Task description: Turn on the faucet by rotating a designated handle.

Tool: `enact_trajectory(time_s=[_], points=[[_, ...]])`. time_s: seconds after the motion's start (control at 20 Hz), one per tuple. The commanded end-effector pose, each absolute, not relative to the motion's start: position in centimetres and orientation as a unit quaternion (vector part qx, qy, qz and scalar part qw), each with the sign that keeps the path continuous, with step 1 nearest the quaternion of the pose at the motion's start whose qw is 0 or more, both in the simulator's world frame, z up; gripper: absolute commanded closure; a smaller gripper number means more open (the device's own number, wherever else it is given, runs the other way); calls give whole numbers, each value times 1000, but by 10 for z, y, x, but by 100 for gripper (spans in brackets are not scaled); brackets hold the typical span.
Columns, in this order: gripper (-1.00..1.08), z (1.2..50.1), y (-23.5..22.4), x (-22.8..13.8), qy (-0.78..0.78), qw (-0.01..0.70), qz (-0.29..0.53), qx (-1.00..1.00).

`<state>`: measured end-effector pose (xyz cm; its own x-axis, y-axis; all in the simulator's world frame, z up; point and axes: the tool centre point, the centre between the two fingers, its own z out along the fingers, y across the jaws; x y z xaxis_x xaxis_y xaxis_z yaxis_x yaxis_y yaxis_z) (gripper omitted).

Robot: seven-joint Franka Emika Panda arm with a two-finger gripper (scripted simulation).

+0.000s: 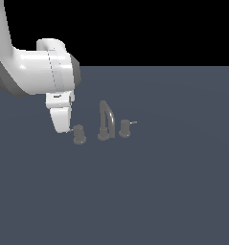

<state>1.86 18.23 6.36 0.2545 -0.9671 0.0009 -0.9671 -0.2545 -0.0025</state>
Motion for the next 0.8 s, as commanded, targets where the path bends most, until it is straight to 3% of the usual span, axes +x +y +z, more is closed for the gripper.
enact_trajectory(time_s=[0.0,0.1,0.75], points=[[108,64,185,9,610,0,0,-792],[108,64,182,17,612,3,-3,-791],[108,64,168,-24,610,0,0,-792]])
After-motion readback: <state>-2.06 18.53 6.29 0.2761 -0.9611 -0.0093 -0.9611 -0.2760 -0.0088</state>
